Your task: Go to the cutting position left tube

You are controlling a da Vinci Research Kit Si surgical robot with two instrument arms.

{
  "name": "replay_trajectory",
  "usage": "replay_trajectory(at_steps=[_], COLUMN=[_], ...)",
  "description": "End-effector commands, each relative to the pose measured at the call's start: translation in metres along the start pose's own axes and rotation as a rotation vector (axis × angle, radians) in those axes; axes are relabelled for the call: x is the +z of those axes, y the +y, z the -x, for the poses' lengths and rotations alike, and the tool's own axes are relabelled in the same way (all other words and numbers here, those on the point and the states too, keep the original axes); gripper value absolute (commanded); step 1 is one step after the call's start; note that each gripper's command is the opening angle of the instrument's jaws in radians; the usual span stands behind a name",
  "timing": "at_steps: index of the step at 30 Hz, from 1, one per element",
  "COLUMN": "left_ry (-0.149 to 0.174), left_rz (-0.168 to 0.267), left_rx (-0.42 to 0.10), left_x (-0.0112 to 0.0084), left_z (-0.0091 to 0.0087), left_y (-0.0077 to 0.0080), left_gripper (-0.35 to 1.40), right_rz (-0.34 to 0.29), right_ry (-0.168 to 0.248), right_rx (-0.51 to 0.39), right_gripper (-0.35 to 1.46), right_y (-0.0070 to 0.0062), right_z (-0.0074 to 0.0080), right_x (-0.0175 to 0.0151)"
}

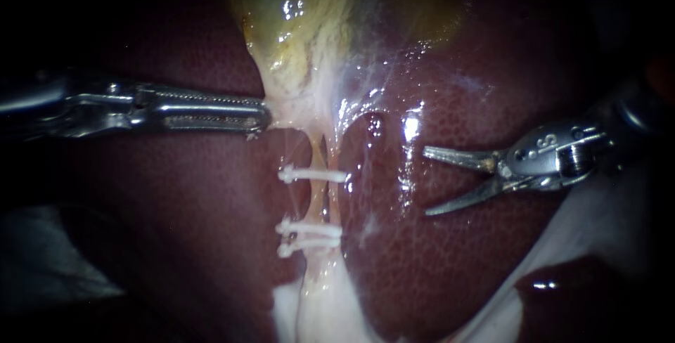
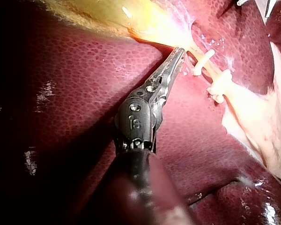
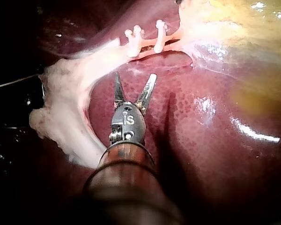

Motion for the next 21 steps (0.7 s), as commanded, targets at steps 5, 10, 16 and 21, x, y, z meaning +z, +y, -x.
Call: replay_trajectory(at_steps=[5,10,16,21], left_ry=[-0.005,0.022,0.033,0.033], left_rz=[0.007,-0.004,-0.017,-0.016], left_rx=[-0.007,-0.004,0.003,0.003], left_x=[-0.0023,-0.0058,-0.0075,-0.0076], left_z=[-0.0013,-0.0035,-0.0041,-0.0041], left_y=[0.0005,0.0013,0.0015,0.0014], left_gripper=[-0.35,-0.35,-0.35,-0.35], right_rz=[0.0,0.0,-0.011,-0.045], right_ry=[0.0,0.0,0.0,0.026], right_rx=[0.0,0.0,0.0,0.0], right_gripper=[1.44,1.44,1.44,1.44], right_y=[0.0,0.0,0.0,-0.0004], right_z=[0.0,0.0,-0.0001,-0.0005], right_x=[0.0,0.0,0.0003,0.0015])
